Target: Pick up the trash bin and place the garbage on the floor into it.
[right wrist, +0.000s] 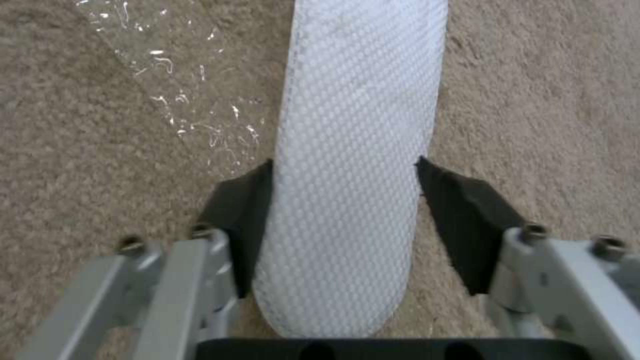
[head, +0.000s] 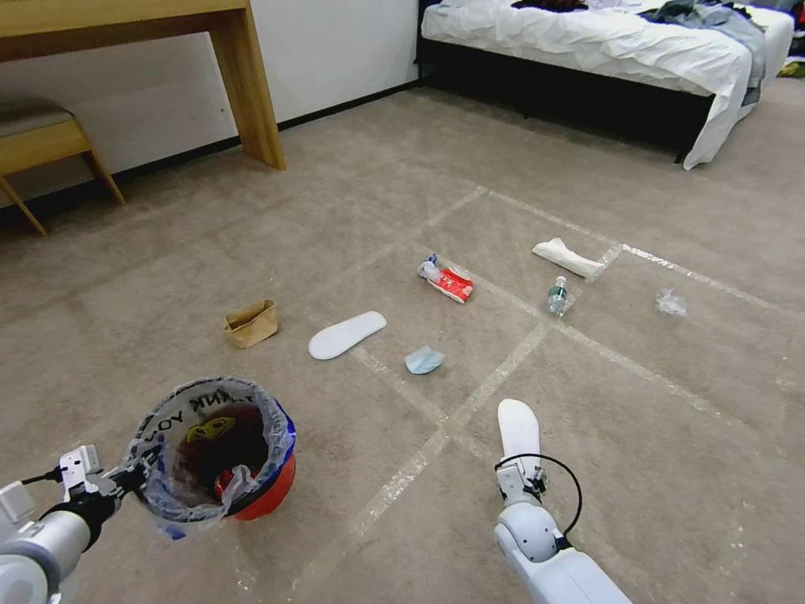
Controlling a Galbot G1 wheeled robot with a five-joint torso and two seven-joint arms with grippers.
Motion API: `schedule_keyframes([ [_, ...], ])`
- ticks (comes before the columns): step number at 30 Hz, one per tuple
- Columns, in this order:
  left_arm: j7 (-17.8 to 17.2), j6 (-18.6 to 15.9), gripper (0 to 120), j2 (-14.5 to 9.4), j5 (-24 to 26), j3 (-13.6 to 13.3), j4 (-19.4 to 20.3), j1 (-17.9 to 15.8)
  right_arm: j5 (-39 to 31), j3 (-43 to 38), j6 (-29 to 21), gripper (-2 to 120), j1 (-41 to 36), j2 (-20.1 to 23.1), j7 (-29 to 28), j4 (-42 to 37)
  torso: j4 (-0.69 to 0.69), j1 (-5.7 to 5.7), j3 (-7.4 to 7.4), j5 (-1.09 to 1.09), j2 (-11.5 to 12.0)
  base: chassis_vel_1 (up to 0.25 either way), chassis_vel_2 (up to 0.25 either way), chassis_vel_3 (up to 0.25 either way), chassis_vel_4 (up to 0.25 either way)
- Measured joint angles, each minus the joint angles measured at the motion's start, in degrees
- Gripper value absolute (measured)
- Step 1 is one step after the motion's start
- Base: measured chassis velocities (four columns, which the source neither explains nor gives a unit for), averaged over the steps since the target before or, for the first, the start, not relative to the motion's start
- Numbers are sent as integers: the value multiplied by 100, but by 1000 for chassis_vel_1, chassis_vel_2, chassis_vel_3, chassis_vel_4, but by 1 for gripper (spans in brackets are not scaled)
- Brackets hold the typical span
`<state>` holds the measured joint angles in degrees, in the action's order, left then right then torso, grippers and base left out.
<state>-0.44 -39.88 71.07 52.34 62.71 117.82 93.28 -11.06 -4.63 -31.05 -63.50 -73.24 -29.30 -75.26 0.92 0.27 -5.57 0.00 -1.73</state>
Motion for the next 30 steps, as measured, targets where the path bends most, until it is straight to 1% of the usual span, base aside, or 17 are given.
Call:
schedule_keyframes([
  [1,5,1,1,2,-9,-10,-10,-7,8,-9,30,48,-3,1,2,11,0,0,0,0,0,0,0,0,0],
  [2,6,2,1,2,-15,-17,-21,-16,12,-14,44,43,-7,-2,3,18,-1,0,0,0,0,0,0,0,0],
  [3,6,2,1,2,-15,-17,-21,-16,12,-14,44,43,-7,-2,3,18,-1,0,0,0,0,0,0,0,0],
  [5,15,3,1,-7,-19,-20,-43,-31,24,-21,85,32,-12,-18,5,52,0,0,0,0,0,0,0,0,0],
  [6,15,3,1,-7,-19,-20,-43,-31,24,-21,85,32,-12,-18,5,52,0,0,0,0,0,0,0,0,0],
  [7,17,4,1,-9,-21,-21,-49,-31,35,-22,100,27,-15,-25,9,73,0,0,0,0,0,0,0,0,0],
  [8,21,6,1,-9,-24,-21,-56,-32,42,-23,112,20,-17,-33,18,94,0,0,0,0,0,0,0,0,0],
  [9,21,6,1,-9,-24,-21,-56,-32,42,-23,112,20,-17,-33,18,94,0,0,0,0,0,0,0,0,0],
  [10,26,9,1,-10,-28,-21,-62,-31,50,-25,128,13,-17,-43,23,122,0,0,0,0,0,0,0,0,0],
  [11,26,9,1,-10,-28,-21,-62,-31,50,-25,128,13,-17,-43,23,122,0,0,0,0,0,0,0,0,0],
  [13,36,12,1,-11,-40,-21,-85,-30,58,-26,170,2,-13,-72,28,188,0,0,0,0,0,0,0,0,0],
  [15,38,14,1,-10,-44,-21,-90,-29,59,-26,180,0,-11,-79,28,205,0,0,0,-1,0,0,0,0,0],
  [21,54,26,1,-6,-65,-20,-115,-23,42,-69,254,0,-8,-102,31,240,0,0,0,0,0,0,0,0,0],
  [27,49,24,1,-52,-52,-18,-110,-40,-101,-222,324,0,-70,-36,8,-46,-1,0,0,0,0,0,0,0,0],
  [30,37,6,1,-70,-27,-20,-66,-40,-197,-325,468,0,-145,57,5,-270,-1,0,0,0,0,0,0,0,0],
])
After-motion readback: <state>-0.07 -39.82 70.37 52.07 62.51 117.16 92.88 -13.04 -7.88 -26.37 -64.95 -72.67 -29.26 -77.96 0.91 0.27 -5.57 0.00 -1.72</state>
